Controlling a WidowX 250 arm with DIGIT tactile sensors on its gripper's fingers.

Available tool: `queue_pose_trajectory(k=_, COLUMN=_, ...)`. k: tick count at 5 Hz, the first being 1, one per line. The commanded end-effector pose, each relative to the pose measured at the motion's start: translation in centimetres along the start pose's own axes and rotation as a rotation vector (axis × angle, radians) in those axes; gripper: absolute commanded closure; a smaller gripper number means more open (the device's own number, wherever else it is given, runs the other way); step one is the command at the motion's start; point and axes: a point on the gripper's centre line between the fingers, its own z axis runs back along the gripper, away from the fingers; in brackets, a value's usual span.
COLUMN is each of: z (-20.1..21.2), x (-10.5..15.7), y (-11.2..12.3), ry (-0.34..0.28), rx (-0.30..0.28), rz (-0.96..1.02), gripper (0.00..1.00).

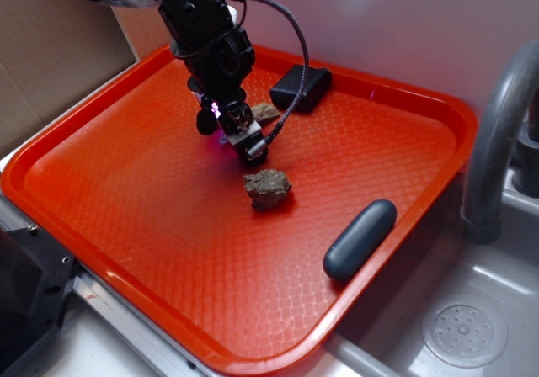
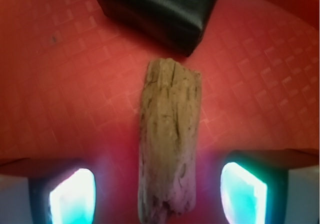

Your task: Grab the wood chip.

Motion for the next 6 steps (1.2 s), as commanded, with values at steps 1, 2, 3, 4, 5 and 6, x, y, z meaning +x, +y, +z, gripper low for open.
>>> queue_pose_trajectory(k=1, z=-0.5, x=-0.9, y=0.3, ry=0.024, rx=0.013, rz=0.012, gripper=1.00)
queue_pose_trajectory(k=2, z=-0.4, x=-1.0, y=0.4, ry=0.021, rx=0.014, rz=0.013, gripper=1.00)
queue_pose_trajectory(k=3, z=-0.3, x=-1.0, y=0.4, ry=0.021, rx=0.018, rz=0.017, gripper=1.00)
queue_pose_trajectory(k=4, z=-0.4, x=-1.0, y=0.7, ry=0.026, rx=0.018, rz=0.026, gripper=1.00)
queue_pose_trajectory(k=5, z=0.2, x=-1.1, y=1.1, ry=0.019, rx=0.016, rz=0.042, gripper=1.00)
queue_pose_trajectory(k=6, z=3.7, x=-1.9, y=2.1, ry=-0.035, rx=-0.017, rz=0.088, gripper=1.00)
